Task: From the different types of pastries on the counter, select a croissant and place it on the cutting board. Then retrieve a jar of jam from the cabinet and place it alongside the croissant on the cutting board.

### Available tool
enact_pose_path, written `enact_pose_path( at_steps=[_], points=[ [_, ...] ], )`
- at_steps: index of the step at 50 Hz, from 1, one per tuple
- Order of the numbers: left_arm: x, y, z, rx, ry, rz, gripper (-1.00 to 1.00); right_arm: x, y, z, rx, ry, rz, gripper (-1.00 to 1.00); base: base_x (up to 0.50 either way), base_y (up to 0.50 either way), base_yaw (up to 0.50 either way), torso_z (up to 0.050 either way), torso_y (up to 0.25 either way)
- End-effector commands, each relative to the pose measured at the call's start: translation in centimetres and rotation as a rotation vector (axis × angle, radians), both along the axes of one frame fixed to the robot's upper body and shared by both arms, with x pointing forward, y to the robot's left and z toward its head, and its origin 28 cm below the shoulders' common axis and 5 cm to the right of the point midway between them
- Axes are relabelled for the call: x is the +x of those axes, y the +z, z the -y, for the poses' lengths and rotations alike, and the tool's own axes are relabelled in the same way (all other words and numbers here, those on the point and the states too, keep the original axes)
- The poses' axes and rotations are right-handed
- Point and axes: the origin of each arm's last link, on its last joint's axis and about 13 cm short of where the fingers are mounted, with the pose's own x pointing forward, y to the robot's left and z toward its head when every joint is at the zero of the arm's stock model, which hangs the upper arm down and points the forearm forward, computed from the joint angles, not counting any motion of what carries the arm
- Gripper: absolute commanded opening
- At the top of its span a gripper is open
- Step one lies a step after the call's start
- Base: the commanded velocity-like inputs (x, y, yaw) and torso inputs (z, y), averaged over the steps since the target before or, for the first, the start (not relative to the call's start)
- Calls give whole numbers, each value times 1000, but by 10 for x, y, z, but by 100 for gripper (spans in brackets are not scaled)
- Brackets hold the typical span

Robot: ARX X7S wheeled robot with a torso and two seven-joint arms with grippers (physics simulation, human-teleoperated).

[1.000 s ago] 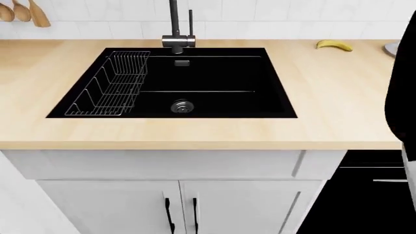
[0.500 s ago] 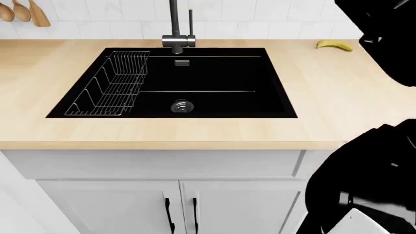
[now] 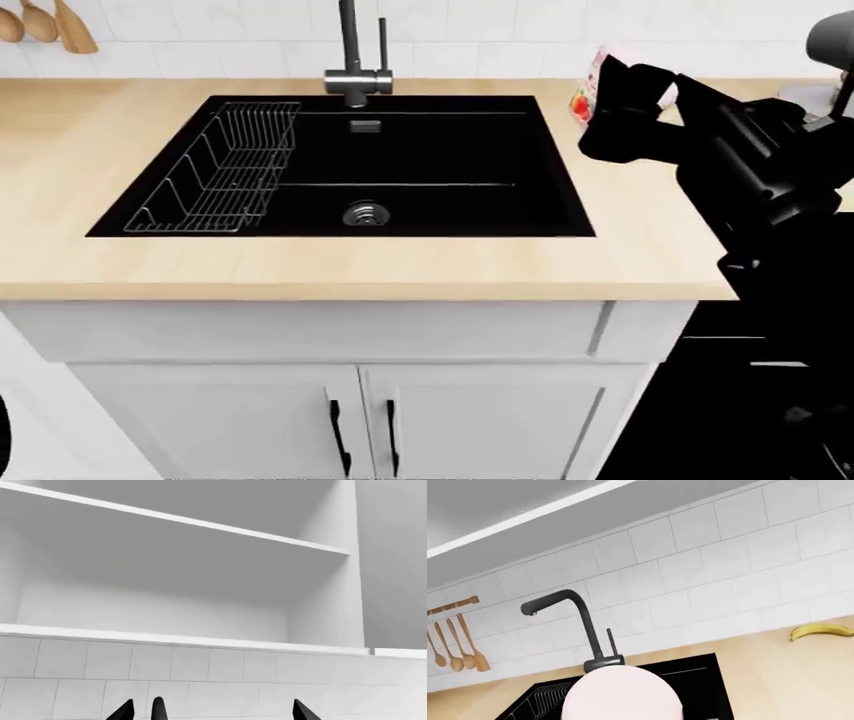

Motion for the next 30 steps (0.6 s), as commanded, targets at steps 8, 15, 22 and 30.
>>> enact_pose_path(
  at_steps=[8, 15, 22, 30],
  points=[
    [21, -59, 4, -26, 55, -110, 100, 2, -27, 1, -25, -9, -64, -100, -155, -173, 0, 0, 0],
    [25, -63, 4, -40, 53, -130, 100, 4, -27, 2, -26, -21, -69, -100, -26, -218, 0, 2, 0],
    [25, -64, 6, -47, 42, -138, 100, 4, -24, 5, -19, -46, -56, -100, 0, -374, 0, 0, 0],
    [25, -65, 7, -47, 38, -141, 100, 3, -24, 7, -12, -58, -50, -100, -10, -461, 0, 0, 0]
  ],
)
